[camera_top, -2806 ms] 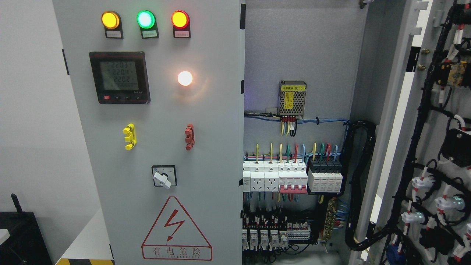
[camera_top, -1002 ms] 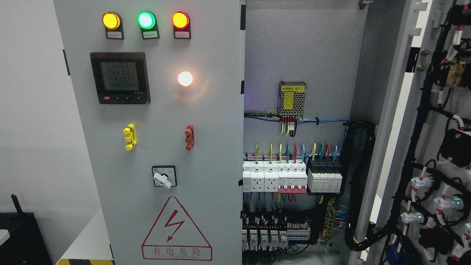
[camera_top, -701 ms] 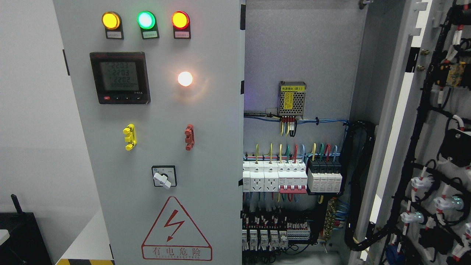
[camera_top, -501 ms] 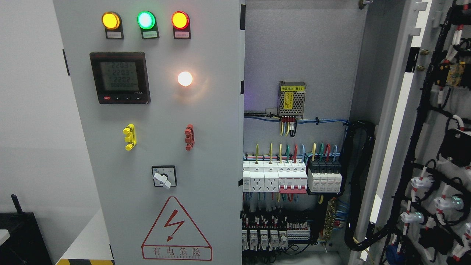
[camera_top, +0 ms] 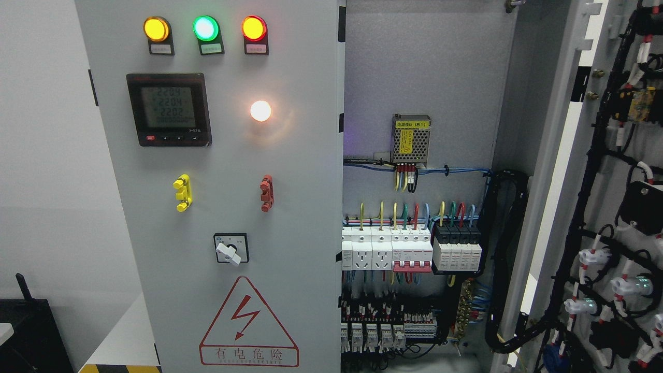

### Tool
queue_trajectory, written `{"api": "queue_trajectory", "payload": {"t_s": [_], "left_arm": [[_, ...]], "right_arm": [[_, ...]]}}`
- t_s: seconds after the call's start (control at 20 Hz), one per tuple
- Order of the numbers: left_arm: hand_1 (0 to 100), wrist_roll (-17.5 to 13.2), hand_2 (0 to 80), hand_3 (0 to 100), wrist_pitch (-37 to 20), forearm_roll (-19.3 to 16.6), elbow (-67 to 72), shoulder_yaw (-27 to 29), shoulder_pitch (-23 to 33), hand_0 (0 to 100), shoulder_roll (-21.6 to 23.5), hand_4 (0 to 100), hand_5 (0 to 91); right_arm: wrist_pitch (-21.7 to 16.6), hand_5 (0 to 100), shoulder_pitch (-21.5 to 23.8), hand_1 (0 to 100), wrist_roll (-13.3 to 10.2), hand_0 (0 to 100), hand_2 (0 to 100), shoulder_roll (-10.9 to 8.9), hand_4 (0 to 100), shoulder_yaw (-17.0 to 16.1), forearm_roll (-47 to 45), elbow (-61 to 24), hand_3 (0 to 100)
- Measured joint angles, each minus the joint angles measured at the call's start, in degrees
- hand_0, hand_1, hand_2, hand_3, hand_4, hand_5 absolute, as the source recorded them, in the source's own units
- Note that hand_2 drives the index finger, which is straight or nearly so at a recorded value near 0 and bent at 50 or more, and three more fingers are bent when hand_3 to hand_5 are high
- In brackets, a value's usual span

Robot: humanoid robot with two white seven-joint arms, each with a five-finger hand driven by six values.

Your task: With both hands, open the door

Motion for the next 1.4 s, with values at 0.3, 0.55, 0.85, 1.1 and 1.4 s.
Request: {"api": "queue_trajectory", "payload": {"t_s": [0.3,0.55,0.85,1.1,1.4], "left_arm": [[39,1.6,0.0,0,-0.7,-0.4,0.5,-0.3,-0.2,12,-0.7,0,0.0],[39,3.5,0.0,0,-4.1,-0.4,0.8,-0.4,-0.2,12,-1.0,0,0.0],[39,4.5,0.0,0,-7.7,0.4,1.0,-0.6,-0.2,12,-1.2,0,0.0],[39,4.5,0.0,0,-8.2,1.7,1.1,-0.6,-0.2,12,-1.4,0,0.0],[39,4.0,0.0,0,-8.2,2.4,1.1,-0.5,-0.2,12,-1.5,0,0.0]], "right_arm": [[0.0,0,0.0,39,0.0,12,0,0.0,0,0.0,0.0,-0.5,0],[0.0,0,0.7,39,0.0,12,0,-0.21,0,0.0,0.0,-2.6,0],[0.0,0,7.7,39,-0.2,12,0,-3.02,0,-0.1,0.0,-17.2,0],[0.0,0,15.9,39,-0.3,12,0,-6.32,0,0.0,0.0,-35.4,0],[-3.9,0,26.5,39,-0.2,12,0,-9.77,0,0.4,-1.0,-55.9,0]]}}
